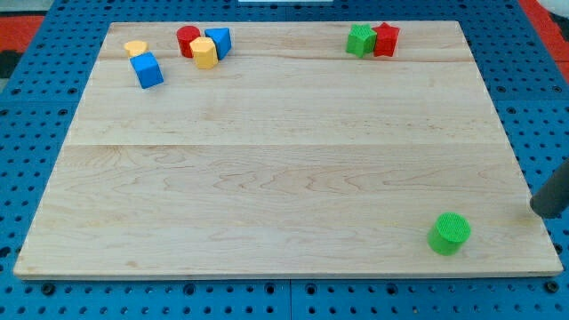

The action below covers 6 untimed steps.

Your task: Move the green circle towards center

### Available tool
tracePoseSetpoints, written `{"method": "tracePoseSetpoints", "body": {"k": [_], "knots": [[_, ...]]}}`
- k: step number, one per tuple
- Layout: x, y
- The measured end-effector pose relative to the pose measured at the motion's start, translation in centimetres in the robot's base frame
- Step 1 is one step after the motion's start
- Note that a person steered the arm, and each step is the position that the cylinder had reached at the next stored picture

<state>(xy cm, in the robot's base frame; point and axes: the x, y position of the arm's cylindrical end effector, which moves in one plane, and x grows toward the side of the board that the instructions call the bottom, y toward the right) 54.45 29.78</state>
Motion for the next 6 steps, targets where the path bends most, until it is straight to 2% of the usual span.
{"method": "tracePoseSetpoints", "body": {"k": [2,4,5,6], "knots": [[2.4,0.2],[6.3,-7.8],[5.6,-11.7],[2.9,-12.4]]}}
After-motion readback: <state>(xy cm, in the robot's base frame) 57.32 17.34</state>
